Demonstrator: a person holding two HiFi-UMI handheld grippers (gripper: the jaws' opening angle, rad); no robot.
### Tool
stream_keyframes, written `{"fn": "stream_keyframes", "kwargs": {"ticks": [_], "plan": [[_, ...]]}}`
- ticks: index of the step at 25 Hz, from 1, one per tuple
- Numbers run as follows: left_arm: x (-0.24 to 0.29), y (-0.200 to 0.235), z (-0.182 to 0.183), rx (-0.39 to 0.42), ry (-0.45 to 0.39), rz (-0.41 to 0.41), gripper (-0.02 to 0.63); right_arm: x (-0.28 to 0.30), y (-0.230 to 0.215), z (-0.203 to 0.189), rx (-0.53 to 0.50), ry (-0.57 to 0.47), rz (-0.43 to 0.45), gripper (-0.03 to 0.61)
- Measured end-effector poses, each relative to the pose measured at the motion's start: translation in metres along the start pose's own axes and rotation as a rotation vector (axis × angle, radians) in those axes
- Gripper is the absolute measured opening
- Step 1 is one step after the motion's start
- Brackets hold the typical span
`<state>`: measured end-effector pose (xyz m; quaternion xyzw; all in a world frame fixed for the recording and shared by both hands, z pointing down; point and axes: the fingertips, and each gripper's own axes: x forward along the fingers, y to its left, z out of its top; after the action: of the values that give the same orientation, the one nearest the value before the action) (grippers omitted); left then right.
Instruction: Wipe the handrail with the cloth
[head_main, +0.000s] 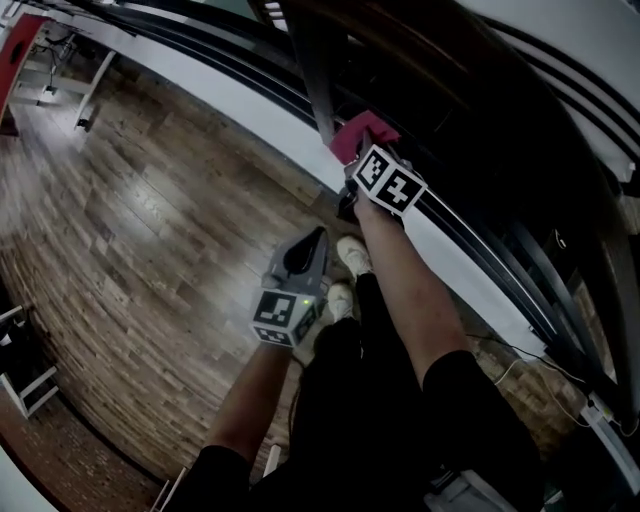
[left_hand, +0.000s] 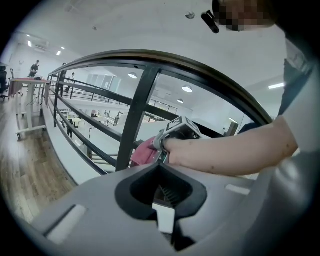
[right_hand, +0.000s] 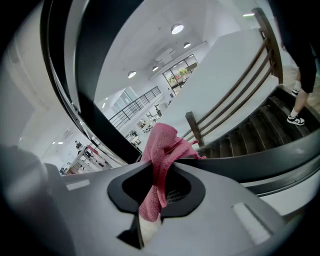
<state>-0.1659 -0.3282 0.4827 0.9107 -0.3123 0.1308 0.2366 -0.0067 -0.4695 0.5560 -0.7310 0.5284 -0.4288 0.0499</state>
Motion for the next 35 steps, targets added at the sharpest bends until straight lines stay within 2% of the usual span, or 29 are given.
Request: {"fn": "stream_keyframes", "kwargs": {"ticks": [6,14,20,28,35], "plan": [[-0.002,-0.014,-0.004,0.029,0.007,-0.042,0.0,-0.023,-0.033,0.003,0.033,-0.005,-0.045,0.046],[0.015,-0.044,-0.01,0.066,0.017,-0.126,0.0,-0.061,-0.082,0.006,0.015,-0.022,-0.114,0.046],[0.022,-0.076,-0.015,0.097,0.05,-0.202,0.0,-0.083,-0.113,0.002,-0.013,0.012,-0.136,0.046],[0.007,-0.11,-0.038,0.113,0.12,-0.26,0.0,-0.121,-0.143,0.001,-0.032,0.0,-0.176,0.047],[0.008,-0.141,-0.051,0.099,0.136,-0.282,0.0,-0.152,-0.176,0.002,0.043,-0.005,-0.139,0.046]]}}
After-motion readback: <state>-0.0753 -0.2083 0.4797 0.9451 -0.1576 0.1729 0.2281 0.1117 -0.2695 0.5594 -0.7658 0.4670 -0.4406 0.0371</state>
